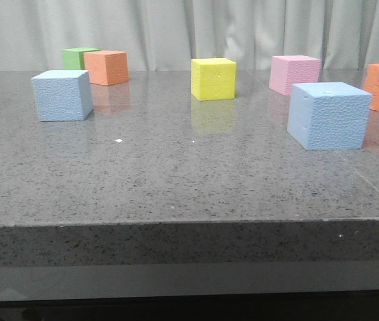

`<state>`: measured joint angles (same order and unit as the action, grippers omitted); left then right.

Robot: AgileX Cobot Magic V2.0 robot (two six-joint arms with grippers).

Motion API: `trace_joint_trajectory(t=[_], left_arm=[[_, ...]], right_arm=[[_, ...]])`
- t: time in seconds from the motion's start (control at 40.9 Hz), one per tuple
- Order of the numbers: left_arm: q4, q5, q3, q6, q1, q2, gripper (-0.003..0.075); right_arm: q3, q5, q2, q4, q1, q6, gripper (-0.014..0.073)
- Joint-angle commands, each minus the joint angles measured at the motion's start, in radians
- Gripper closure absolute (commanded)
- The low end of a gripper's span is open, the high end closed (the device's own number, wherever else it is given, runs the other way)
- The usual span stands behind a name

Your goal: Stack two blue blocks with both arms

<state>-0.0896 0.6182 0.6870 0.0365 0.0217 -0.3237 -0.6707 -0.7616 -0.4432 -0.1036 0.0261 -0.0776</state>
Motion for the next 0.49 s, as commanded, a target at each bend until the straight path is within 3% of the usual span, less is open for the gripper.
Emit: trace_joint_trajectory(t=[0.0, 0.245, 0.465], left_arm=[[-0.01, -0.089, 0.024, -0.009, -0.002, -0.017, 0.0188], [-0.01, -0.089, 0.024, -0.009, -0.002, -0.017, 0.0188], [-0.01, -0.089, 0.024, -0.009, -0.002, -0.017, 0.0188]], right_arm=[[-0.036, 0.028, -0.035, -0.018, 0.001, -0.005, -0.0041], [-0.091, -0.057, -0.168, -0.143, 0.002, -0.026, -0.0059], [-0.206, -0.16, -0.394, -0.298, 0.047, -0.177, -0.0059]])
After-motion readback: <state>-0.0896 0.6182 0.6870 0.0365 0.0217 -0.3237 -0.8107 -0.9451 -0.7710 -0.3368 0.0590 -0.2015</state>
